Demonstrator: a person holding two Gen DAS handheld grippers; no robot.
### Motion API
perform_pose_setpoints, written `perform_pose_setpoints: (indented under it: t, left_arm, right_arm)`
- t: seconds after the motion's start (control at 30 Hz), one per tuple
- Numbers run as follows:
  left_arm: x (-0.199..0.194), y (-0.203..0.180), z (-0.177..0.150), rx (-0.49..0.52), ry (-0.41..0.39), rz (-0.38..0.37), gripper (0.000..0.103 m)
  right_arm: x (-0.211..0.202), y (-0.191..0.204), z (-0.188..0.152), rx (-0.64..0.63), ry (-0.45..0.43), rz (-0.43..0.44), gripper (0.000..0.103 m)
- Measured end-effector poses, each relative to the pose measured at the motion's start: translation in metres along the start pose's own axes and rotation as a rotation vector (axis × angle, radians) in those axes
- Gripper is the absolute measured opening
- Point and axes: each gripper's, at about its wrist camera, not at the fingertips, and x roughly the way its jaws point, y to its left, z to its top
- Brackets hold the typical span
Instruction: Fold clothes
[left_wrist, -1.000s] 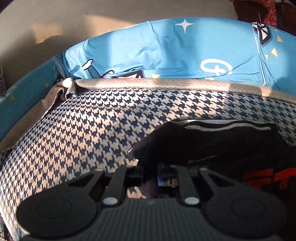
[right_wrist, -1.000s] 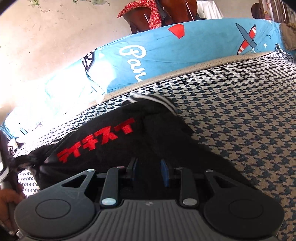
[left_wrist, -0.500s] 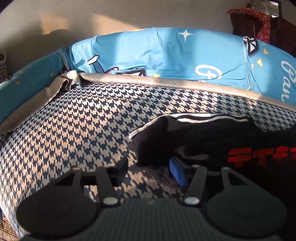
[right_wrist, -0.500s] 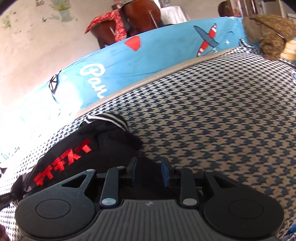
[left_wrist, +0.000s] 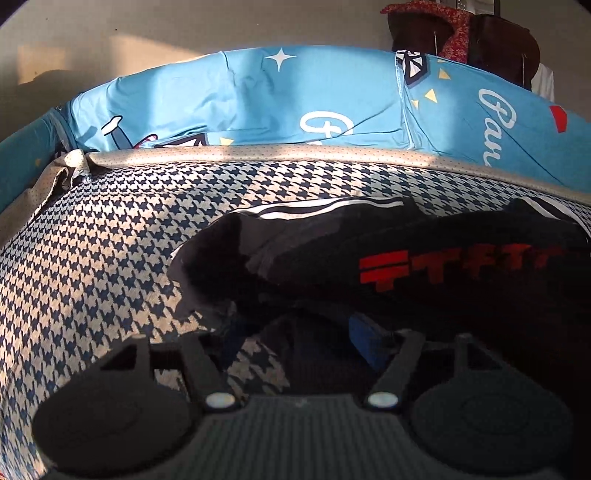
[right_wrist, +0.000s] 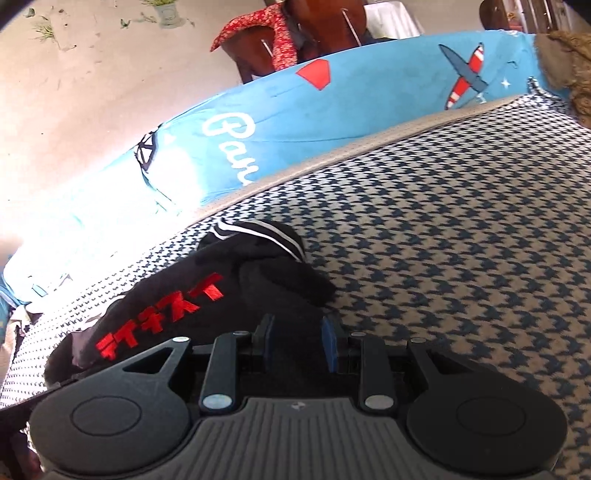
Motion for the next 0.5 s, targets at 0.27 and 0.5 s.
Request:
perform_pose_setpoints:
  t: [0.27, 0.5]
  left_arm:
    - [0.012, -0.017, 0.005, 0.035, 0.028, -0.061, 0.087]
    - [0.029, -0.031, 0.017, 0.06, 0.073, -0.098, 0.093]
  right_arm:
    - [0.019, 0.017, 0.022, -0.023, -0.034, 0.044, 0.029]
    - [0.038, 0.038, 0.048, -0.104, -0.101, 0.087, 0.037]
